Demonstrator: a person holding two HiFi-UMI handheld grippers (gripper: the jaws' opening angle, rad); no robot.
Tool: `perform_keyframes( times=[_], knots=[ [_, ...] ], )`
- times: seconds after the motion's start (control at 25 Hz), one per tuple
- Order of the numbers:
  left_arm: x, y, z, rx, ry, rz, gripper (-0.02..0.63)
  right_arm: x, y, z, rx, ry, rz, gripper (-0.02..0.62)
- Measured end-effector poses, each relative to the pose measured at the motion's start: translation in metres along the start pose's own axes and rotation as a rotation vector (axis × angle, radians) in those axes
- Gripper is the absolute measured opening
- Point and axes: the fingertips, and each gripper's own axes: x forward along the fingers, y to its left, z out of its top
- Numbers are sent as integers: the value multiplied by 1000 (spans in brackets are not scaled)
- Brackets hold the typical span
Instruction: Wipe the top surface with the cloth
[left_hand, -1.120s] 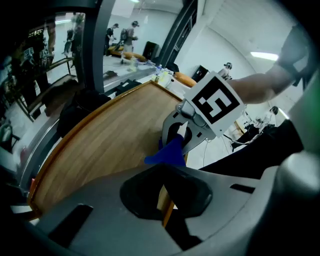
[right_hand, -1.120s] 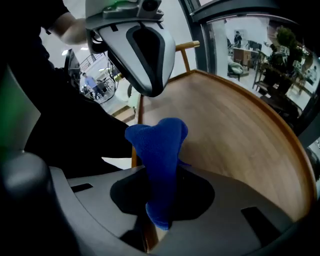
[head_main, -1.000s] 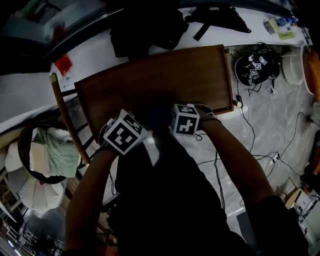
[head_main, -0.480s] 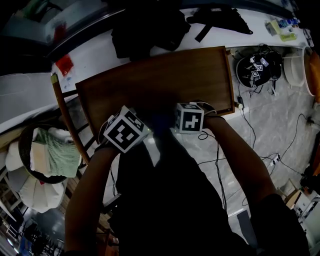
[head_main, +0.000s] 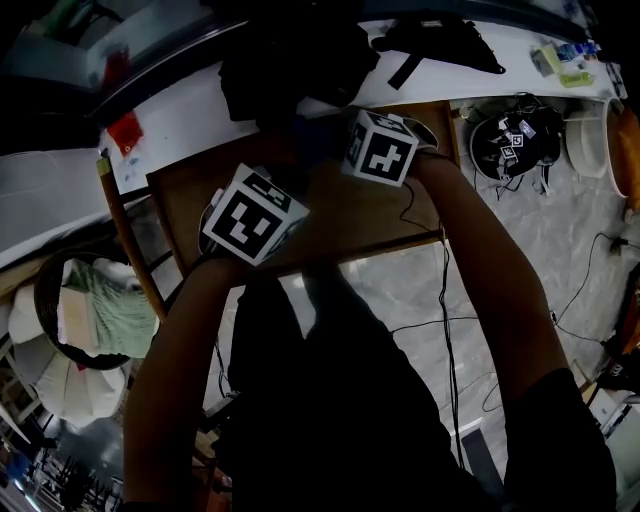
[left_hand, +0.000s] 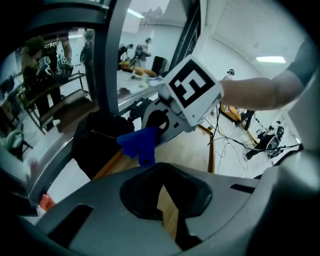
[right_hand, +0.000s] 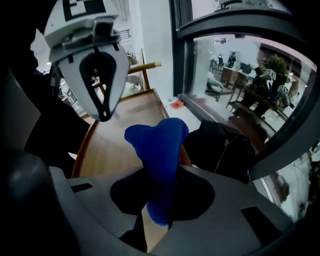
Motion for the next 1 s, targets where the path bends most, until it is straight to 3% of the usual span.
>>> perform_keyframes(
  times=[0.2,0.52,1.0],
  knots=[
    [4,-7,10,34,12,-30,11,16,-7,-4,2,19,6,89],
    [14,-12,-8,24,55,-55,11,16,2,-8,21,36,25,89],
    [15,-43,-42,37,91,-100,11,12,121,-47,37,46,131,89]
  ],
)
